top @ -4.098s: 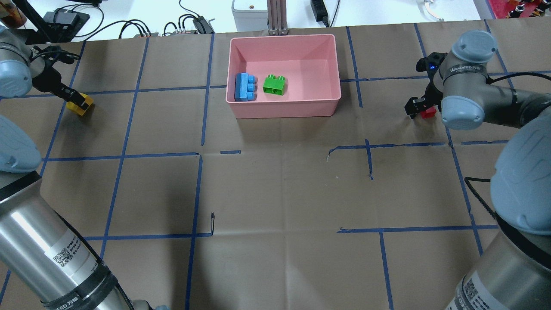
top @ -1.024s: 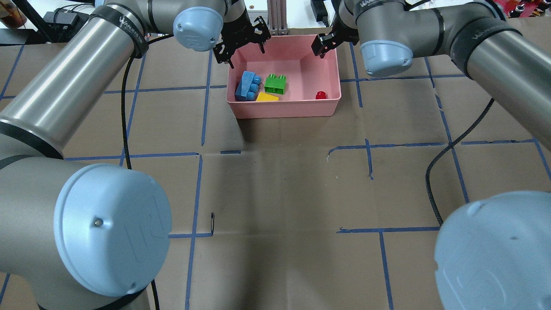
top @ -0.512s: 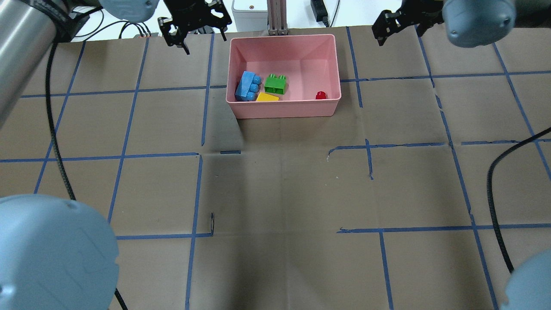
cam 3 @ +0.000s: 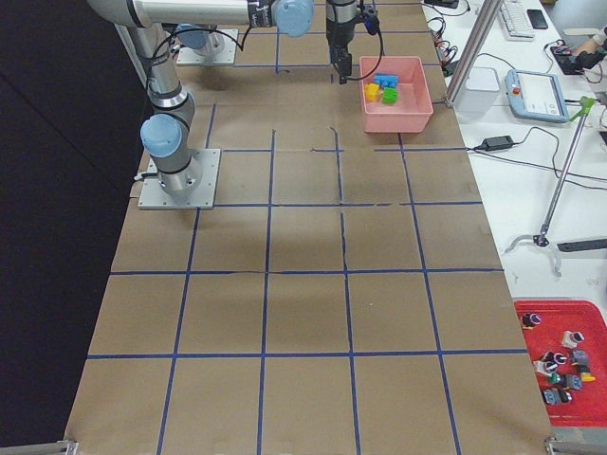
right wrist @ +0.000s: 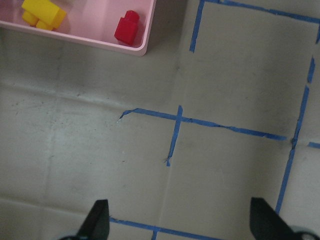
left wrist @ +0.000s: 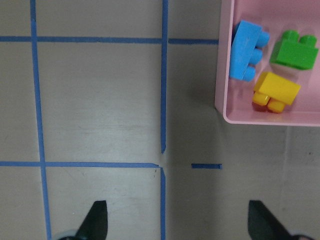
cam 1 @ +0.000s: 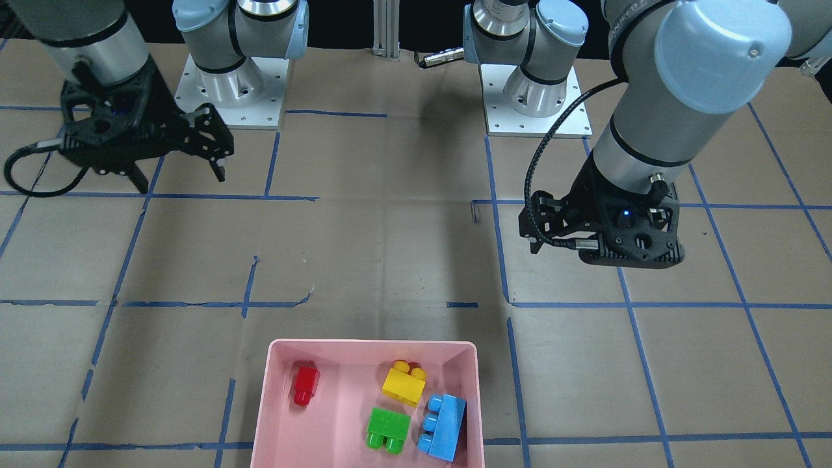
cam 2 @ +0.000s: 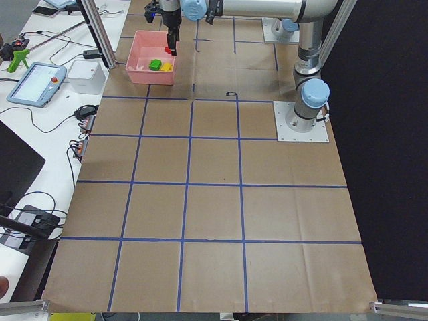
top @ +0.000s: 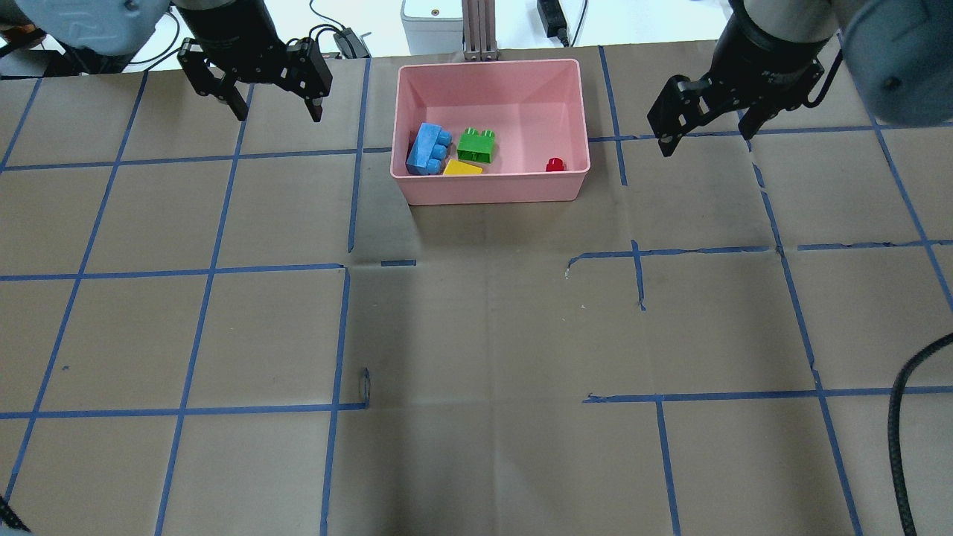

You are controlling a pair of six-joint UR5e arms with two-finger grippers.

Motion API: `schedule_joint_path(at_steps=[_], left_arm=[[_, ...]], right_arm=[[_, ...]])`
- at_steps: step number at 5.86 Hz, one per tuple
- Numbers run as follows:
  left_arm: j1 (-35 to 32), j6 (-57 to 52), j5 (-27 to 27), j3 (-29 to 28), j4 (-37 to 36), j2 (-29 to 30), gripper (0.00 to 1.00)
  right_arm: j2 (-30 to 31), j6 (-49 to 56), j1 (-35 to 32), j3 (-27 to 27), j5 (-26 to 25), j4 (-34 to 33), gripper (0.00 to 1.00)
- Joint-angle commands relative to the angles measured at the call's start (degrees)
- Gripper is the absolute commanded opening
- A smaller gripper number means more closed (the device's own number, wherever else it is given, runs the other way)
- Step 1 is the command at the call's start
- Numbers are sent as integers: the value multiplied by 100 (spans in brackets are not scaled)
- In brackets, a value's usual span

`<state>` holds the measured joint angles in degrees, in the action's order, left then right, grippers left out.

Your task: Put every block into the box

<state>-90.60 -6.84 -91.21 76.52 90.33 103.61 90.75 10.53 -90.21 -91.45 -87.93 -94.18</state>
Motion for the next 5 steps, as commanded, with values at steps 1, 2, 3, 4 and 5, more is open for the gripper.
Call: schedule_joint_path(at_steps=[1,2,3,4,5], left_arm=[[190,-773,51,511,-24,-585,100],[244,-818,51,591,-24,-675,100],[235,-802,51,592,2,-745,100],[218,-767,51,592,2,-746,100],[209,-766,51,592,2,-755,100]], right_arm=[[469,-647,-374,-808,-23,-65,100],[557,-666,-366,-1048,-23,-74,100],[549,-657,-349,-1007,-23,-74,100],[532,-657,-322,-823,-23,-74,100],[471,-657,-322,-491,-49,-31,100]])
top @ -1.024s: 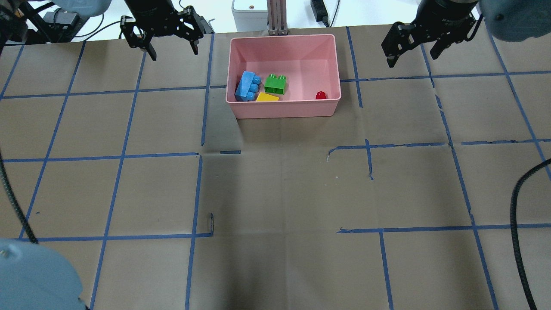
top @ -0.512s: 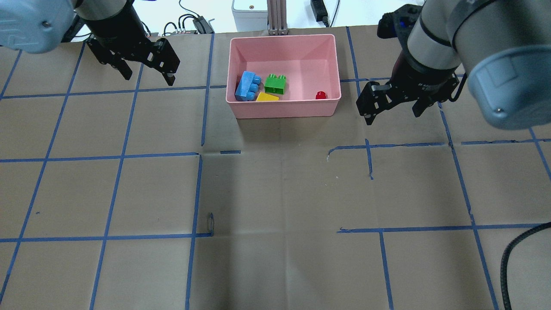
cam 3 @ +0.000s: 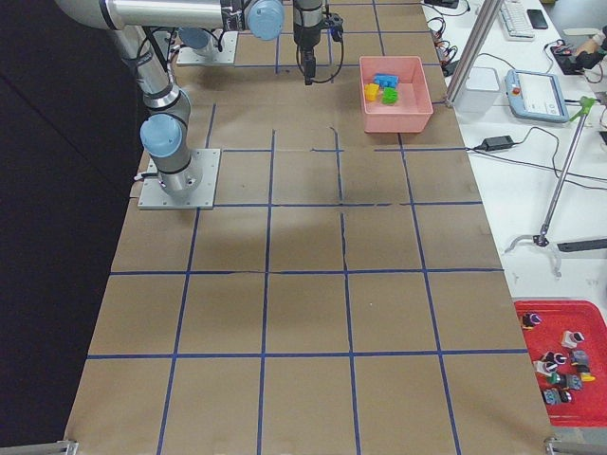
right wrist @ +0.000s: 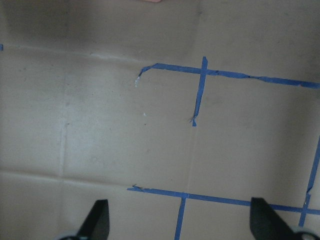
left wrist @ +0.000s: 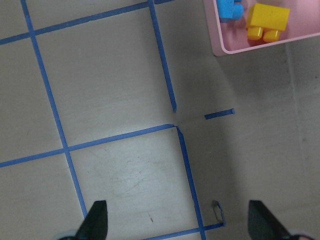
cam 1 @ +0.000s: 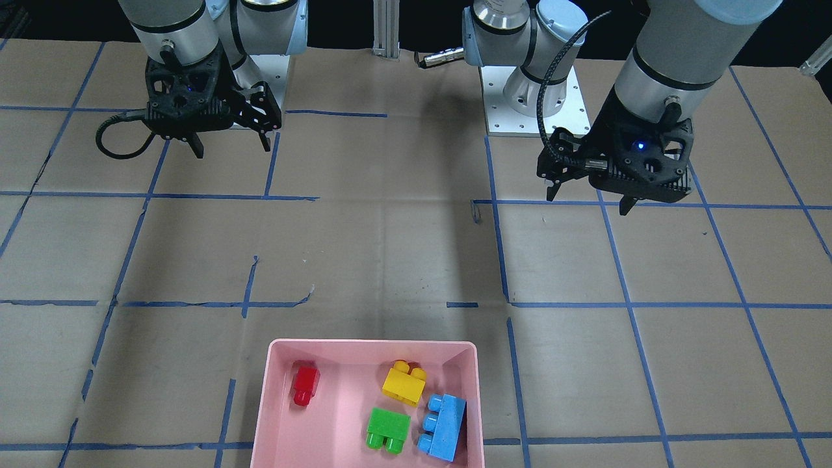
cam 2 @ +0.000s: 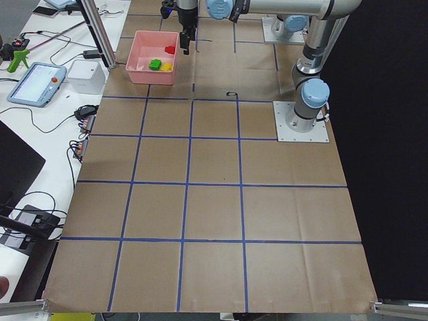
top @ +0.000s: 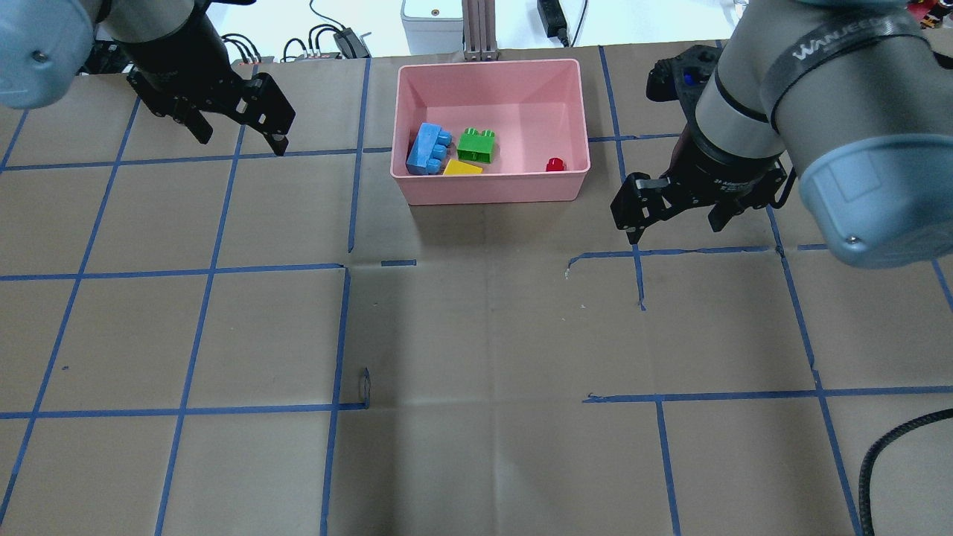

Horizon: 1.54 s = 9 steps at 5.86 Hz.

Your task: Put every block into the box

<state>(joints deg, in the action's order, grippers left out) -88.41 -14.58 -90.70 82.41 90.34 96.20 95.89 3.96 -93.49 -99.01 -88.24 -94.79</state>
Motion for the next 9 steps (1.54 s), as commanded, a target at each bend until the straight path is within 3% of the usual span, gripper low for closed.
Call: schedule_joint_path(at_steps=[1,5,9], left_arm=[[-9,77,0,3,2,-66,100],[0,823,113,143,-25,-242,100],[0,904,123,205,-25,-242,100]], right_arm=[[-157,-10,7,303,-114,65,100],[-158,-1,42,259,-124,66,100],[-149,-10,59,285,-159,4,100]])
